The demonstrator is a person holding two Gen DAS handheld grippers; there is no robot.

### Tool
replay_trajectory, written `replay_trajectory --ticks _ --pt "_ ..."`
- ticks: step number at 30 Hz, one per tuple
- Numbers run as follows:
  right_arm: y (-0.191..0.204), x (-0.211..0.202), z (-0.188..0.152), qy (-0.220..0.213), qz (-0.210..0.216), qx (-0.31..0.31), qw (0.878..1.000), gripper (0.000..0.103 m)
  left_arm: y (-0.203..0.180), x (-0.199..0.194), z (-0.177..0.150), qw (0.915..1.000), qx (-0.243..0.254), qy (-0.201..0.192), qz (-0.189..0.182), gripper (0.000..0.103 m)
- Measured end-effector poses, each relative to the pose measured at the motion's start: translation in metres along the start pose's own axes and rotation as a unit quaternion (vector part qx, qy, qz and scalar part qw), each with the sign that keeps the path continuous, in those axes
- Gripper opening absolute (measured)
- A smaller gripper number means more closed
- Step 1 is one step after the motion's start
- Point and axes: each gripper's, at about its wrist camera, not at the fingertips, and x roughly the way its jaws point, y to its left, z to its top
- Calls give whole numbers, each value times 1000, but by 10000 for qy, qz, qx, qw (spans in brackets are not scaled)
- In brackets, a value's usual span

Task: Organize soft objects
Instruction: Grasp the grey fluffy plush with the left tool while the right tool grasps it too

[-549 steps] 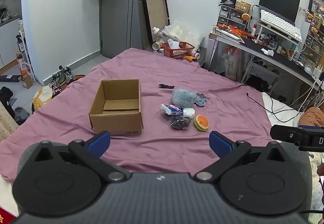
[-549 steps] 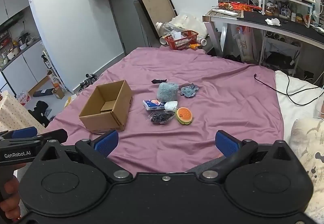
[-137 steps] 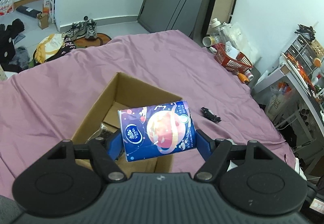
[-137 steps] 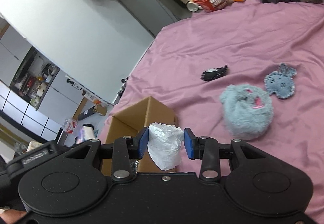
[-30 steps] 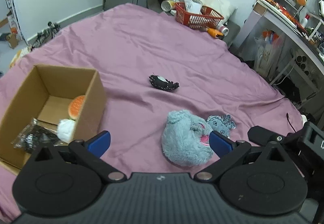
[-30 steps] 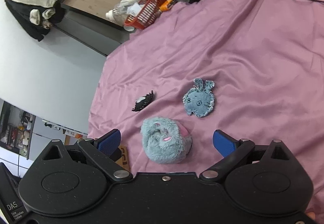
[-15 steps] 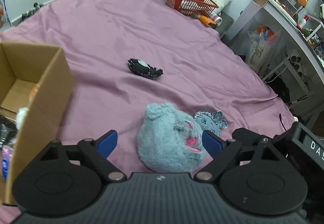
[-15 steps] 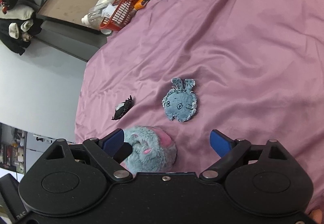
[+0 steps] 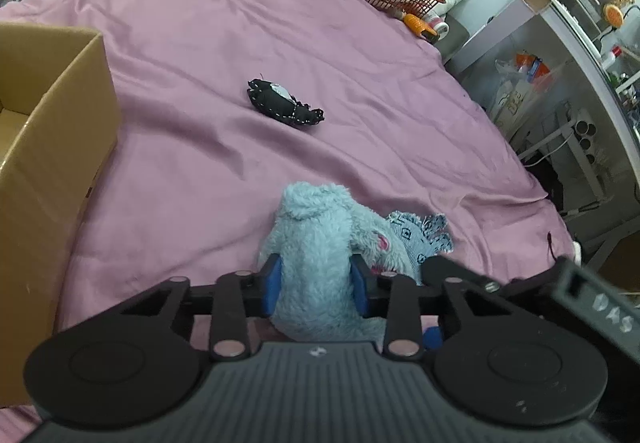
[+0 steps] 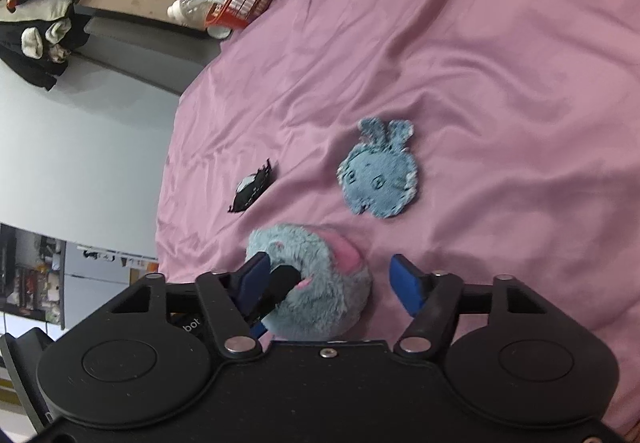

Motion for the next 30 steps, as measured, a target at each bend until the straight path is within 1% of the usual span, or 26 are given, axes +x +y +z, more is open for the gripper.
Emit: replay_trajectory --ticks 2,4,8,9,10,11,13,16,24,30 --pt "2 1 -1 37 24 -46 10000 62 2 -2 1 10000 -31 6 -51 30" --pt "2 2 -2 58 16 -39 10000 57 4 -5 1 9999 -71 5 -118 28" --pt "-2 1 -3 84 -12 79 9999 50 8 -12 1 9996 -153 15 -254 28" --pt "-3 0 -3 73 8 88 9999 45 7 -15 1 9995 -152 9 -290 28" --pt "-2 0 -4 75 39 80 9999 37 6 -18 1 9994 -140 0 -314 27" --pt "-1 -1 -4 86 85 57 9999 34 6 -20 1 9994 -130 -4 -334 25" --pt "4 -4 -6 51 150 -51 9999 30 6 -26 0 9990 -162 3 -428 24" --pt "17 -12 -10 -114 270 -374 9989 25 3 -38 0 9990 -69 -132 -419 24" --pt "43 -27 -19 -216 694 -804 9941 23 6 -77 5 9978 61 -553 -370 24" --pt "62 -31 -30 -201 916 -1020 9904 23 16 -102 7 9967 37 -741 -316 24"
